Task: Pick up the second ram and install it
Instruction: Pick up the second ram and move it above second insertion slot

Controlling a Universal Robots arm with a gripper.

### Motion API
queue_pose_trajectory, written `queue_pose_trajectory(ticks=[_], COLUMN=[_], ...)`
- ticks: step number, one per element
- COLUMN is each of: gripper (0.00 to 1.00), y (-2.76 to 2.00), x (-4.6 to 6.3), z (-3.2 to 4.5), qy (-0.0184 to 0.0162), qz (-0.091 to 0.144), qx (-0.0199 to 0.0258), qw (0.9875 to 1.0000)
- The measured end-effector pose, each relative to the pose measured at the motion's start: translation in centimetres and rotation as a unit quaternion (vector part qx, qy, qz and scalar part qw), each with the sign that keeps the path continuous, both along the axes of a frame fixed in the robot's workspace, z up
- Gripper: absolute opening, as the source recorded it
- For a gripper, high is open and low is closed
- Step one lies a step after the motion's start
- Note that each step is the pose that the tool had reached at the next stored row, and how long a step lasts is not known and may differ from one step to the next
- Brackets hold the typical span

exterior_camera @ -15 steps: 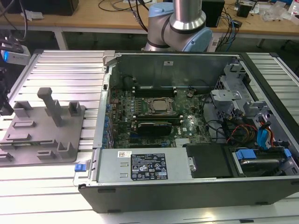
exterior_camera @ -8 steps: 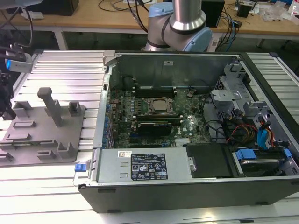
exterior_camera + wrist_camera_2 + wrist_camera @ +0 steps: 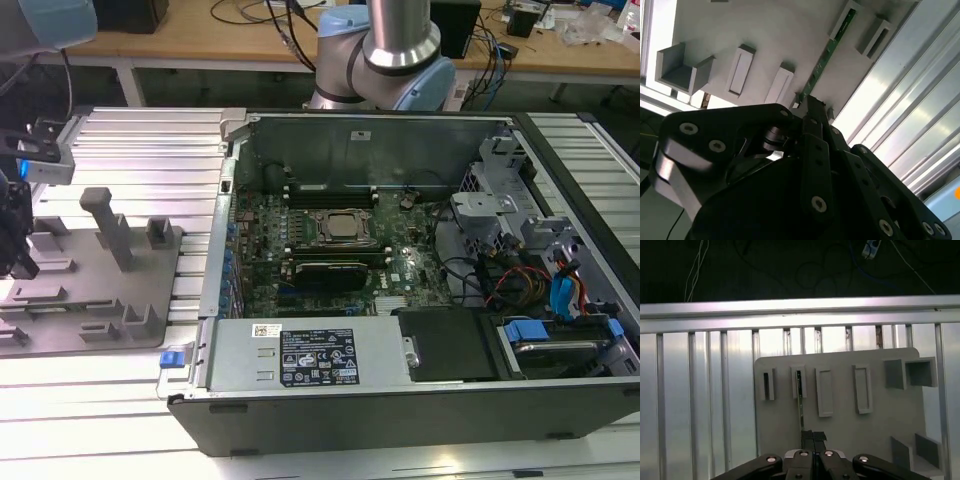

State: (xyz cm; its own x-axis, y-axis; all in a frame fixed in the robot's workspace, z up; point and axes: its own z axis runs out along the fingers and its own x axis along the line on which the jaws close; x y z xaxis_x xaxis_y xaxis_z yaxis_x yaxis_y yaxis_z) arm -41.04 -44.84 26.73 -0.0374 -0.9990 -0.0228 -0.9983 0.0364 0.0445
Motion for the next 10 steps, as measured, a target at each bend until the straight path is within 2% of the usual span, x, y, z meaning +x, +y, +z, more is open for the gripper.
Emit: queue_pose_trajectory(ticks=[2,4,6,10], gripper=[0.08,0.08,0.08,0.08], y=[-0.04,-0.10,-0.31,-0.45], x=[0.3,0.4,0.5,0.5], z=[-0.65,-0.98,-1.37,-2.16], qy=[0.0022,0.0033,0.0040,0.0046], qz=[0.007,0.011,0.014,0.020], qx=[0.0000,0.0000,0.0000,0.0000], qw=[1.0000,0.9999,0.9999,0.9998])
